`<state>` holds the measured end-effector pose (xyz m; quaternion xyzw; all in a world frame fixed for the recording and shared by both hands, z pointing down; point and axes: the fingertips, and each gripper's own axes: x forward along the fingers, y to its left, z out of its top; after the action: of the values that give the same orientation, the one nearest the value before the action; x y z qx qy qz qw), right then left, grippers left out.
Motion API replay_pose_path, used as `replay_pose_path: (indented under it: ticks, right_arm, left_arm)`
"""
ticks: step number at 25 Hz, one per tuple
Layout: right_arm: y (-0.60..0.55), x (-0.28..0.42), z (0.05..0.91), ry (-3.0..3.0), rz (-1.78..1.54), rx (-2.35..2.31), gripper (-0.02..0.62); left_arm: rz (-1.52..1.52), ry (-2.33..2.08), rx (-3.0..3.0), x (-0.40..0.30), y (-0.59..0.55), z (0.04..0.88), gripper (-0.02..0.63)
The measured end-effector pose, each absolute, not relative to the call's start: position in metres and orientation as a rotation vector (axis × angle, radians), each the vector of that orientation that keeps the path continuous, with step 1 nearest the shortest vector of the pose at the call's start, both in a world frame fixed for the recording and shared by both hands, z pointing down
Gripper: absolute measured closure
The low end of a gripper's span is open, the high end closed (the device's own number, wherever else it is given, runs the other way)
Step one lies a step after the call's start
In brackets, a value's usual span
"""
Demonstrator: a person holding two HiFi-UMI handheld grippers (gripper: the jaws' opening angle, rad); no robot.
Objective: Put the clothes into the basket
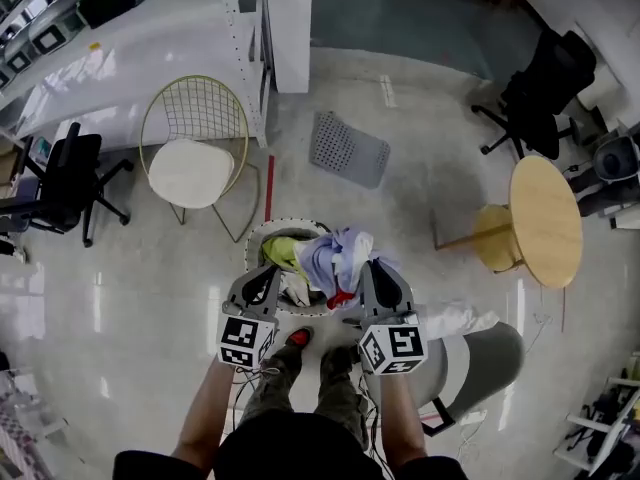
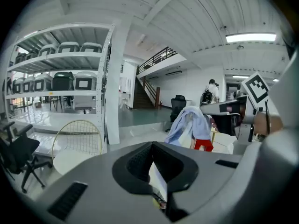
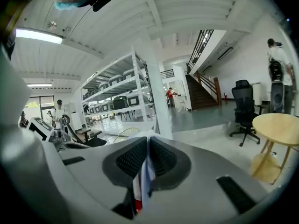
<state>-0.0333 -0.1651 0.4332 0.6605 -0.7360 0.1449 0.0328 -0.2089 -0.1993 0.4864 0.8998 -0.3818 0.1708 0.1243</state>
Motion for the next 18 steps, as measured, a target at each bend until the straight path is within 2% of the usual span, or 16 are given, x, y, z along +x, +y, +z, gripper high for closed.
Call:
replay_pose_path:
  ticks: [7, 18]
  right_arm:
    - [-0.184, -0.07, 0.517, -2.275, 0.571, 1.876, 0.552]
    - [-0.195, -0.098, 0.668, -2.216, 0.738, 1.686, 0.552]
  left_arm:
    - [0.567, -1.188, 2.501, -0.244, -0.193, 0.554, 0.6]
    - [0.651, -1.195, 2.354, -0.262, -0.195, 0.673, 0.598]
